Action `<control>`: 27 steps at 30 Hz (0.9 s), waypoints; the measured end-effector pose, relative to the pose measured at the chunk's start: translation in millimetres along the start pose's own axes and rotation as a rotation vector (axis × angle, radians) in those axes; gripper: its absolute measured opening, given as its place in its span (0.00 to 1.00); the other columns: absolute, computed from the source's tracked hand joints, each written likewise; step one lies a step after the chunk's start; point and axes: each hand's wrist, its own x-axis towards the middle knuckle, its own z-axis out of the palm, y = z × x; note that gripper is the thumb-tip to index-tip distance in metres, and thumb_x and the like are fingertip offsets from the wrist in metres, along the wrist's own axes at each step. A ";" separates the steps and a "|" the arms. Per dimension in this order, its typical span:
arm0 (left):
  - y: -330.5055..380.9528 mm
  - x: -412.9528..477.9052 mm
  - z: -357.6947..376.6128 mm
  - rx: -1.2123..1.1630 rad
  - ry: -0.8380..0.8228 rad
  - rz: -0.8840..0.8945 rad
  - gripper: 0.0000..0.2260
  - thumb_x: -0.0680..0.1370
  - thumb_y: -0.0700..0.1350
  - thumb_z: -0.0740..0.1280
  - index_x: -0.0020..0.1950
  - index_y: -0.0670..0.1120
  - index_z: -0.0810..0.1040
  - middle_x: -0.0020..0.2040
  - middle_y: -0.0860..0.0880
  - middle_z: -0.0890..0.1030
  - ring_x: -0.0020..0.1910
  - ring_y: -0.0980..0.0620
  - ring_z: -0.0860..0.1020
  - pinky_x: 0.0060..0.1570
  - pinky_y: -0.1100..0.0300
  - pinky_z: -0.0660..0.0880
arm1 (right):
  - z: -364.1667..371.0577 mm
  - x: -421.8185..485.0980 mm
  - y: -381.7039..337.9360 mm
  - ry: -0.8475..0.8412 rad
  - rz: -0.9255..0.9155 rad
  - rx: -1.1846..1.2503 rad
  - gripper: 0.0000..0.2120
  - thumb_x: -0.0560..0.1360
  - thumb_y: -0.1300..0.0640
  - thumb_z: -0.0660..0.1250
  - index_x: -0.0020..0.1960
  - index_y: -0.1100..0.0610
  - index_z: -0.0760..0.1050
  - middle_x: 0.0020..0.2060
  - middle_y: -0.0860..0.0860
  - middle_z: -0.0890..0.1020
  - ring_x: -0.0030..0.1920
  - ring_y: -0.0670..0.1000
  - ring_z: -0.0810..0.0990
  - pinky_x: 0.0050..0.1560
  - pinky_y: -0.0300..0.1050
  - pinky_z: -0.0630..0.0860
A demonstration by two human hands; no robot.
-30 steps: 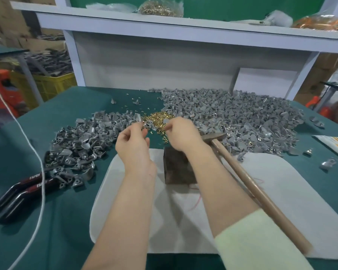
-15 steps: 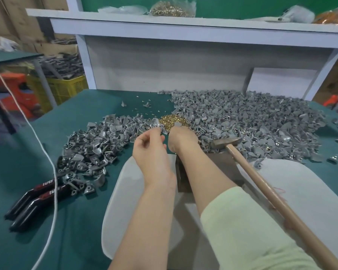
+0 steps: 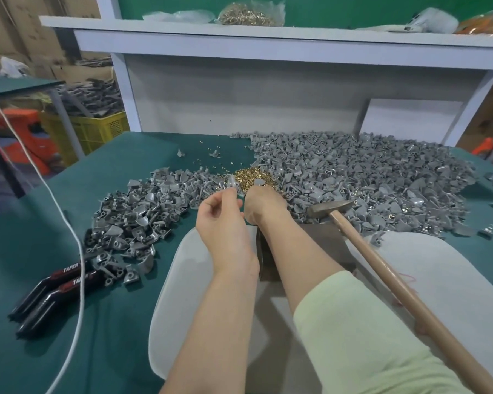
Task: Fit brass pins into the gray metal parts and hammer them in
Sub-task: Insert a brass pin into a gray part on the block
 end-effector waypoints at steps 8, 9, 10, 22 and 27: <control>1.5 -0.8 0.1 -0.005 0.015 -0.017 0.04 0.76 0.39 0.67 0.42 0.46 0.75 0.31 0.57 0.77 0.30 0.62 0.74 0.34 0.68 0.71 | 3.1 1.8 -0.3 -0.005 0.051 0.003 0.07 0.74 0.61 0.63 0.51 0.58 0.76 0.53 0.56 0.79 0.55 0.58 0.77 0.50 0.50 0.71; 1.6 -0.8 0.3 -0.002 0.017 -0.021 0.04 0.76 0.39 0.67 0.42 0.46 0.75 0.32 0.56 0.77 0.30 0.62 0.74 0.35 0.68 0.71 | 3.4 1.5 -0.6 0.012 0.048 -0.002 0.06 0.74 0.60 0.63 0.50 0.58 0.75 0.54 0.56 0.79 0.55 0.58 0.77 0.50 0.50 0.70; 1.6 -1.0 0.4 0.000 0.018 -0.023 0.04 0.76 0.39 0.67 0.42 0.46 0.75 0.33 0.56 0.77 0.31 0.62 0.75 0.35 0.67 0.71 | 2.9 1.5 -0.6 0.040 0.044 0.005 0.06 0.74 0.61 0.63 0.50 0.58 0.74 0.54 0.56 0.79 0.55 0.59 0.77 0.50 0.50 0.71; -12.4 -17.6 7.1 0.728 -0.497 0.348 0.08 0.76 0.41 0.68 0.40 0.51 0.74 0.41 0.53 0.80 0.39 0.63 0.76 0.43 0.70 0.71 | -57.7 -45.7 67.2 0.293 0.030 0.804 0.09 0.74 0.62 0.67 0.39 0.49 0.78 0.40 0.46 0.82 0.36 0.49 0.77 0.43 0.48 0.78; -19.7 -29.5 8.1 1.335 -0.658 0.523 0.03 0.76 0.45 0.65 0.46 0.53 0.76 0.52 0.55 0.76 0.56 0.50 0.73 0.59 0.53 0.66 | -53.7 -91.3 103.4 0.319 -0.003 0.802 0.12 0.74 0.65 0.68 0.38 0.49 0.79 0.36 0.46 0.81 0.39 0.47 0.79 0.43 0.37 0.77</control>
